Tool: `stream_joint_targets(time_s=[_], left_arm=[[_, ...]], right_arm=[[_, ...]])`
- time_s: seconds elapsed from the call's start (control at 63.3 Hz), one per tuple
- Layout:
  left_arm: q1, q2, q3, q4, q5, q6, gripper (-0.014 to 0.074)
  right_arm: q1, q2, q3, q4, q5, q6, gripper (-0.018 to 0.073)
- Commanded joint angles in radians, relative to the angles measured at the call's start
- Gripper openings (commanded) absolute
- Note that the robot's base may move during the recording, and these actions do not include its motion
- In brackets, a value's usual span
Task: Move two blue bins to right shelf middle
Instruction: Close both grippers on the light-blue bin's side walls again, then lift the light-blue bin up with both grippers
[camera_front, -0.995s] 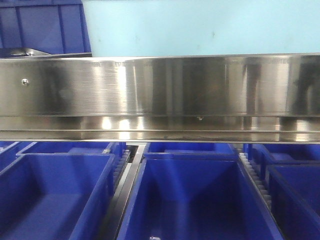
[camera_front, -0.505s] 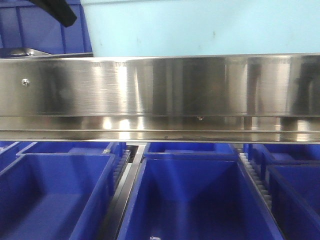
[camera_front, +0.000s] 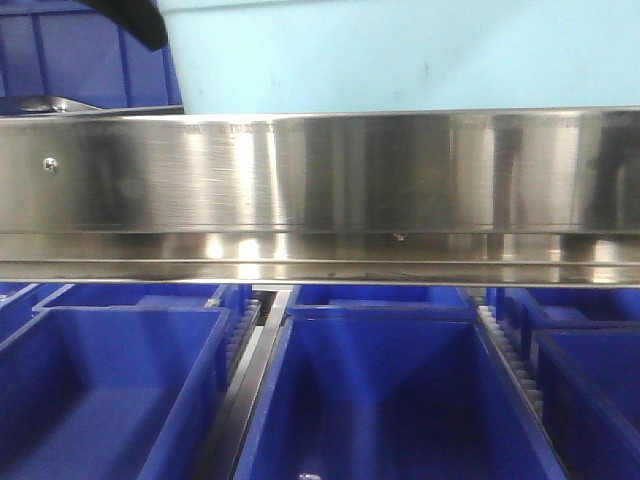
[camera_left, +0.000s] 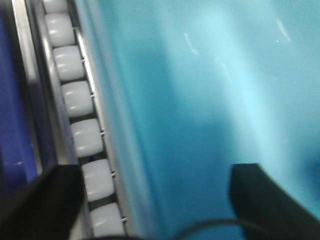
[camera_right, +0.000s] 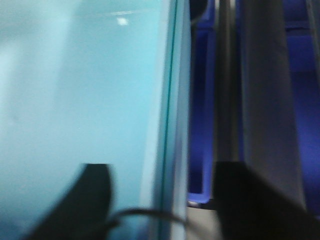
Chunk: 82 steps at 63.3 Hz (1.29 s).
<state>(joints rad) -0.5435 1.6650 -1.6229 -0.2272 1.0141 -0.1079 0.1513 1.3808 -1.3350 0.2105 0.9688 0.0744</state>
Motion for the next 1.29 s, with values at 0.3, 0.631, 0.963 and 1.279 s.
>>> stream_joint_targets(time_s=[0.3, 0.631, 0.963, 1.279], left_arm=[[-0.009, 0.012, 0.003, -0.083, 0.01, 0.001, -0.0111], [-0.009, 0.002, -0.049, -0.103, 0.013, 0.001, -0.0111], [-0.009, -0.002, -0.219, -0.112, 0.028, 0.001, -0.0111], [-0.009, -0.002, -0.421, -0.11, 0.015, 0.001, -0.0111]], right_arm=[[0.0, 0.005, 0.013, 0.074, -0.002, -0.007, -0.0154], [0.0, 0.003, -0.019, 0.087, 0.003, -0.007, -0.0154], [0.0, 0.003, -0.187, 0.087, -0.006, -0.007, -0.0154], [0.0, -0.011, -0.326, 0.087, -0.097, -0.007, -0.0154]])
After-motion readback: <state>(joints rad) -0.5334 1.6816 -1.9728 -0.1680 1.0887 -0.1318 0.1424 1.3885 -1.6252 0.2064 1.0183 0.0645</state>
